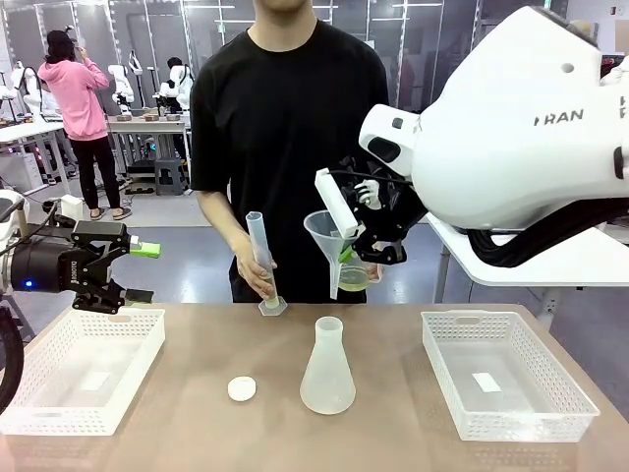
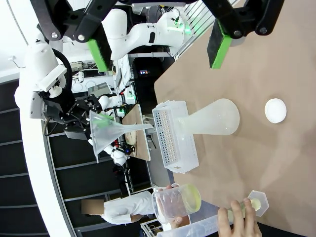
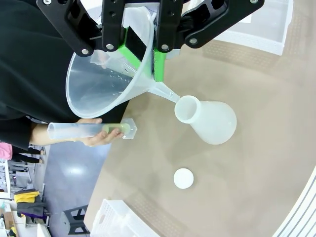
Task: Prepare the solutions needed for the experiment.
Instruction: Pick up the Plastic Funnel and insert it into the Big flask.
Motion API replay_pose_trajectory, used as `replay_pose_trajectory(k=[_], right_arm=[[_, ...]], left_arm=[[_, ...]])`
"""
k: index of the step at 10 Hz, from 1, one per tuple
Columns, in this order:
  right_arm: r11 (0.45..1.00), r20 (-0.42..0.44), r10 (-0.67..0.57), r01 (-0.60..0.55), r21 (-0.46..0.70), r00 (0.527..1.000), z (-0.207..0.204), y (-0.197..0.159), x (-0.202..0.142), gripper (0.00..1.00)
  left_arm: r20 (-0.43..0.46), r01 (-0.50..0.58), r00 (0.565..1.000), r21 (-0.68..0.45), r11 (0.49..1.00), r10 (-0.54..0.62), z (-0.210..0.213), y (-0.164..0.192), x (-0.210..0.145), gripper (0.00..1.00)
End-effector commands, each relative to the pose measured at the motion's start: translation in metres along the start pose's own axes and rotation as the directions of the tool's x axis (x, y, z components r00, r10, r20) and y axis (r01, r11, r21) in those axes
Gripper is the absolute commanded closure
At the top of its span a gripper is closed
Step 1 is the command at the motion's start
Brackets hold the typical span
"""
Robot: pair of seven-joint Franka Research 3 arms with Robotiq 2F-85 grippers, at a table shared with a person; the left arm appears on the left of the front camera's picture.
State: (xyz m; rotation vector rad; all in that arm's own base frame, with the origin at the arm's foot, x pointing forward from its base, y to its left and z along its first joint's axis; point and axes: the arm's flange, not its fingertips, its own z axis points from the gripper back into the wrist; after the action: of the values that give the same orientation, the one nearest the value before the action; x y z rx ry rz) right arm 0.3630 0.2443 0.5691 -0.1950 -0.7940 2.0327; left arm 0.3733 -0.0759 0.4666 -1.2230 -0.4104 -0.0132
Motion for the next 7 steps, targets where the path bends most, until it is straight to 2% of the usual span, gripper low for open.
replay_pose_trajectory(k=[1,7], right_arm=[[1.000,0.026,-0.003,0.003,-0.003,1.000,-0.013,0.006,-0.002,0.93],[0.999,0.059,-0.030,0.028,0.028,0.998,-0.050,0.012,-0.011,0.93]], left_arm=[[0.009,-0.013,1.000,-0.026,1.000,0.014,-0.002,-0.003,0.000,0.00],[0.009,-0.013,1.000,-0.026,1.000,0.014,-0.002,-0.003,0.000,0.00]])
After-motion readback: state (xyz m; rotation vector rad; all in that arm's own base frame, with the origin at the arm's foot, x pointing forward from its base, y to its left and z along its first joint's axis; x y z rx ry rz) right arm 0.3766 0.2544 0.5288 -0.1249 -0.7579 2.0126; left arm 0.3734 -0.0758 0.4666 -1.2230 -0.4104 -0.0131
